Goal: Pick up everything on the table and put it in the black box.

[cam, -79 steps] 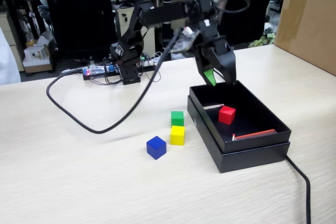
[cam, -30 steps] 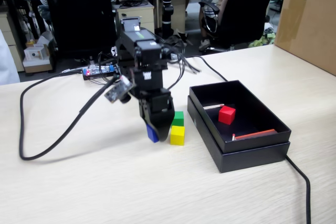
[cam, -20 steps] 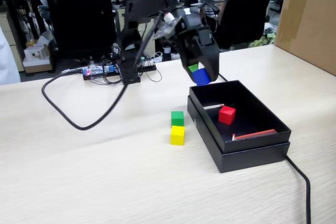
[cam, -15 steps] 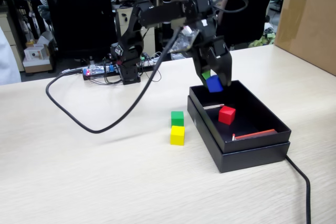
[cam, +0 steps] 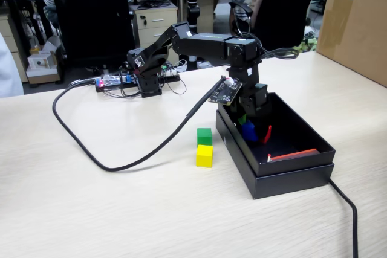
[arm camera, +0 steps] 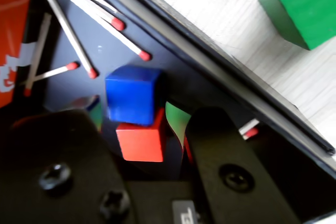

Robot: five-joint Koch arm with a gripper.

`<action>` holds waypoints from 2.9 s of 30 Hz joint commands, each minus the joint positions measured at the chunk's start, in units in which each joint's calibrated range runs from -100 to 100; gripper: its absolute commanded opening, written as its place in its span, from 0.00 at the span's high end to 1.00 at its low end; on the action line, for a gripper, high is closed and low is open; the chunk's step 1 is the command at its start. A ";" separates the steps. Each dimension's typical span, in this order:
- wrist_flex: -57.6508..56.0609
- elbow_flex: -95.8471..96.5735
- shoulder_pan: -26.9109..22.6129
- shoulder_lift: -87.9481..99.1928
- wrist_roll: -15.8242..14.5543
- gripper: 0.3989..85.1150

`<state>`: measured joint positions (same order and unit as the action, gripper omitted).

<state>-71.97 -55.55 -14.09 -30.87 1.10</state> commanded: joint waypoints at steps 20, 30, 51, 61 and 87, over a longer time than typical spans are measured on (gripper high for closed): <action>-0.56 20.91 11.28 36.09 9.87 0.46; -0.47 11.67 10.11 12.46 9.62 0.46; -0.56 7.49 10.65 13.15 7.08 0.92; -0.56 7.40 6.74 39.42 7.28 0.92; -0.99 -3.38 -3.81 5.92 -0.78 0.77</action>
<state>-72.67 -54.45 -17.90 -26.60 0.22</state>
